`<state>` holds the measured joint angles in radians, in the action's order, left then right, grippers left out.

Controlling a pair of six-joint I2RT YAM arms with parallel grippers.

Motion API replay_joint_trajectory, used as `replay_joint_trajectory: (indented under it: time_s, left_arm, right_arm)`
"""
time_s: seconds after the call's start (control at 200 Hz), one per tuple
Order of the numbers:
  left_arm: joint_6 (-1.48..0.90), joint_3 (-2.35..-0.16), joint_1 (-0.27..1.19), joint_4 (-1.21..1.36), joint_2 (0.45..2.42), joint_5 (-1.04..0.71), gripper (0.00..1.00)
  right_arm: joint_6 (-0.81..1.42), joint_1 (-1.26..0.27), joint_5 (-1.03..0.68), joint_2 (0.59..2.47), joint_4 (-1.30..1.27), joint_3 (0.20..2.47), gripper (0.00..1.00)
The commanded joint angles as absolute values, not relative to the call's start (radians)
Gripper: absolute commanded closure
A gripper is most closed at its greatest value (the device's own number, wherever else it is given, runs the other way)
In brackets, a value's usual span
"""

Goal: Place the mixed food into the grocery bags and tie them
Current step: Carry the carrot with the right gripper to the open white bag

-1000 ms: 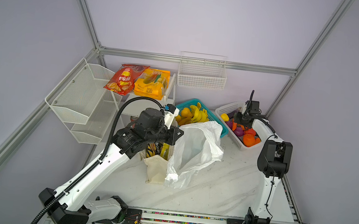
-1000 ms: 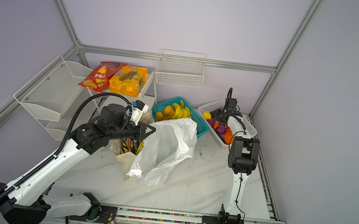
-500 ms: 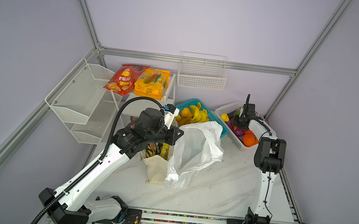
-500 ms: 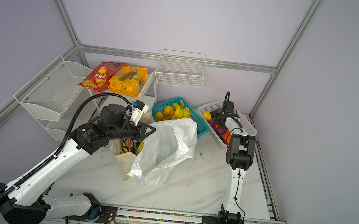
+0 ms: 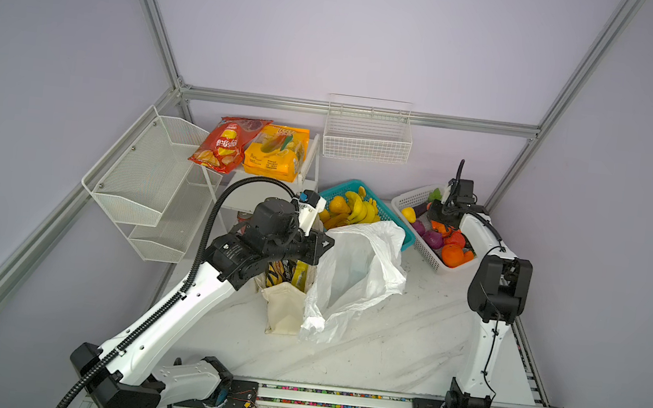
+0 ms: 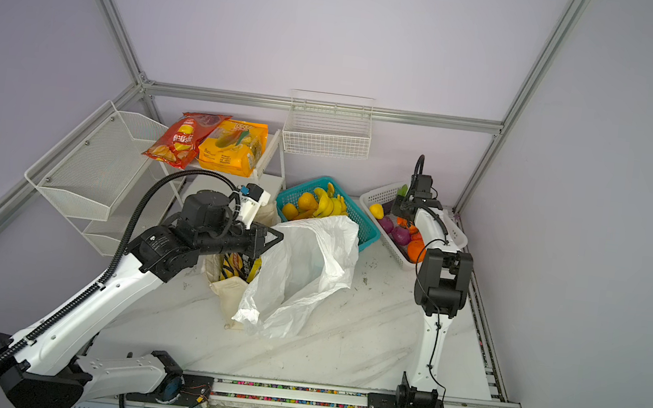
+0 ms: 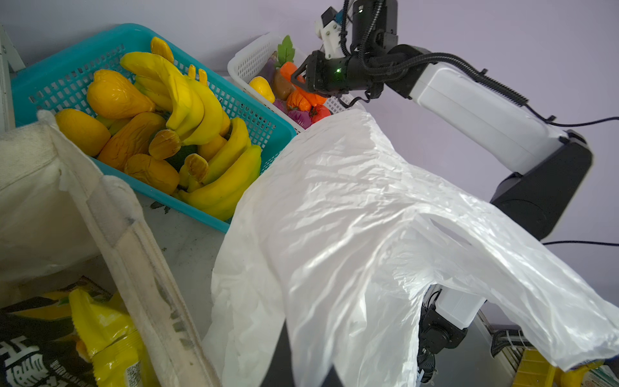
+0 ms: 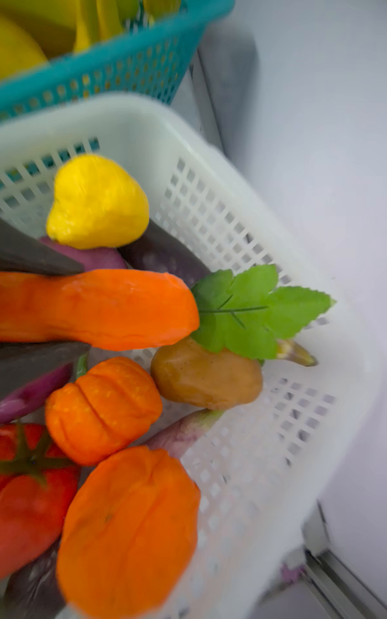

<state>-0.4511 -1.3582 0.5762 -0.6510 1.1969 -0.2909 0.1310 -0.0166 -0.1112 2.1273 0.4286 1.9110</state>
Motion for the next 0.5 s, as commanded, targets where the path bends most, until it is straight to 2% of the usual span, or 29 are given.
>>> replay_joint_trajectory:
  time_s: [0.0,0.135,0.28,0.495]
  left_arm:
    - [-0.452,-1.314,0.572,-0.584,1.159,-0.313,1.0]
    - [-0.471,-1.303,0.572,-0.564,1.161,-0.321,1.0]
    - [-0.496,-1.288,0.573,-0.539,1.158,-0.329,1.0]
    - [-0.504,-1.287,0.573,-0.542,1.162,-0.308,1.0]
  right_arm:
    - [0.145,-0.017,-0.132,1.952,0.398,1.825,0.84]
    - [0.212,-0.035,-0.245,1.729,0.297,1.62,0.85]
    - [0.28,-0.128,-0.323,1.448,0.214,1.407,0.85]
    - [0.294,-0.305,-0.444,1.135,0.267,1.313,0.86]
